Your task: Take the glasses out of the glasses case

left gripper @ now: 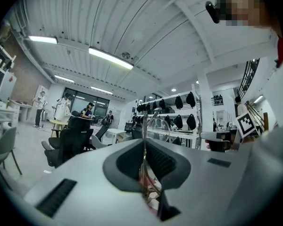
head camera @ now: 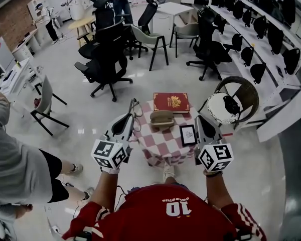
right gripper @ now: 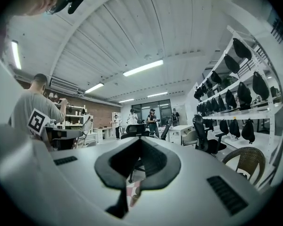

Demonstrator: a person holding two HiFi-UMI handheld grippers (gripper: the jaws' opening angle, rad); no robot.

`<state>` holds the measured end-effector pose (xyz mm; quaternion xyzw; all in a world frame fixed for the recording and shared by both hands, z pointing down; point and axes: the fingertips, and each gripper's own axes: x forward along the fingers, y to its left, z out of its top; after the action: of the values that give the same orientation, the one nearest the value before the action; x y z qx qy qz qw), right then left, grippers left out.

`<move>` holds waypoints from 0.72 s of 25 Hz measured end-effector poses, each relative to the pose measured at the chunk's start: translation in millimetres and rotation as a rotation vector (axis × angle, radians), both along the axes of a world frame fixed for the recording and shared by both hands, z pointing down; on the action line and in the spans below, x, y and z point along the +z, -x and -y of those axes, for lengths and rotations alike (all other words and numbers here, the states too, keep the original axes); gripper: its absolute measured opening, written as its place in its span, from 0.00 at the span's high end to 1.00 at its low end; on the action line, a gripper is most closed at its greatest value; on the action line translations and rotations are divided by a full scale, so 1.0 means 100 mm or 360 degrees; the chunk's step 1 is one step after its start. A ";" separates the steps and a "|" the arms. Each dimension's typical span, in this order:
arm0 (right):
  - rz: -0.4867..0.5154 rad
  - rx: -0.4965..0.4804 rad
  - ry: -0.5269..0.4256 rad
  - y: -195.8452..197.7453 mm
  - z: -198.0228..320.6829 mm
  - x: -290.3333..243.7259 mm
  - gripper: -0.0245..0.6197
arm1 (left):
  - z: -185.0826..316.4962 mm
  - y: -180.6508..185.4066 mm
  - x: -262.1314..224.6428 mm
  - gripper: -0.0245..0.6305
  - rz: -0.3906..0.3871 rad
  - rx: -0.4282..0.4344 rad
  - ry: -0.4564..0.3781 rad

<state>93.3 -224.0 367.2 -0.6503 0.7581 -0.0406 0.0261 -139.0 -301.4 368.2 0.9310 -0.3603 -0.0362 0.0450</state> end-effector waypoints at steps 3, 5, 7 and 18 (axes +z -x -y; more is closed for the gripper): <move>-0.0006 -0.0004 0.0010 0.03 0.00 -0.01 0.94 | -0.04 0.01 -0.04 0.93 -0.0014 0.0017 -0.0001; -0.0005 -0.0007 0.0018 0.06 -0.01 0.01 0.94 | -0.07 0.01 -0.04 0.93 -0.0016 0.0025 -0.0003; -0.0006 -0.0014 0.0021 0.08 -0.02 0.02 0.94 | -0.09 0.02 -0.03 0.93 -0.0038 0.0037 0.0015; -0.0021 -0.0056 0.0030 0.18 -0.03 0.02 0.94 | -0.09 0.04 -0.06 0.93 -0.0131 0.0068 0.0062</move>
<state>75.1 -220.7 369.6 -0.6375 0.7691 -0.0438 0.0141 -142.8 -292.6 362.0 0.9352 -0.3389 -0.0665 0.0786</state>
